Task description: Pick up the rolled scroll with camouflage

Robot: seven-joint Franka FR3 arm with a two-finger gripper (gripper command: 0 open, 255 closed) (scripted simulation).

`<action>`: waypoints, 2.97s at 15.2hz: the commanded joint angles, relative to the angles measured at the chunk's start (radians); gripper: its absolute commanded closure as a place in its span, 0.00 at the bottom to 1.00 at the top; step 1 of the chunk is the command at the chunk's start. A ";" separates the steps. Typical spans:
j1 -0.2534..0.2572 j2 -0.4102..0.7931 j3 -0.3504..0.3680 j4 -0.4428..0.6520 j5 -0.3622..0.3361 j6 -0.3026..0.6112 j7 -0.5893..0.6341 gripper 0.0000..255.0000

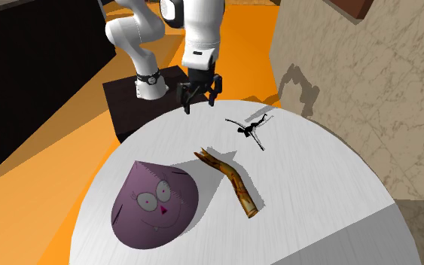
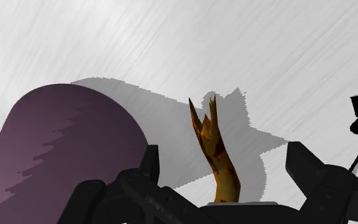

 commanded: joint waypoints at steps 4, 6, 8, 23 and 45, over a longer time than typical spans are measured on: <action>0.011 0.199 0.003 0.121 -0.060 0.065 0.060 0.00; 0.020 0.279 -0.001 0.182 -0.082 0.078 0.081 0.00; 0.031 0.359 -0.006 0.249 -0.102 0.087 0.098 0.00; 0.082 0.712 -0.045 0.533 -0.165 0.144 0.152 0.00; 0.073 0.625 -0.029 0.533 -0.142 0.057 0.128 1.00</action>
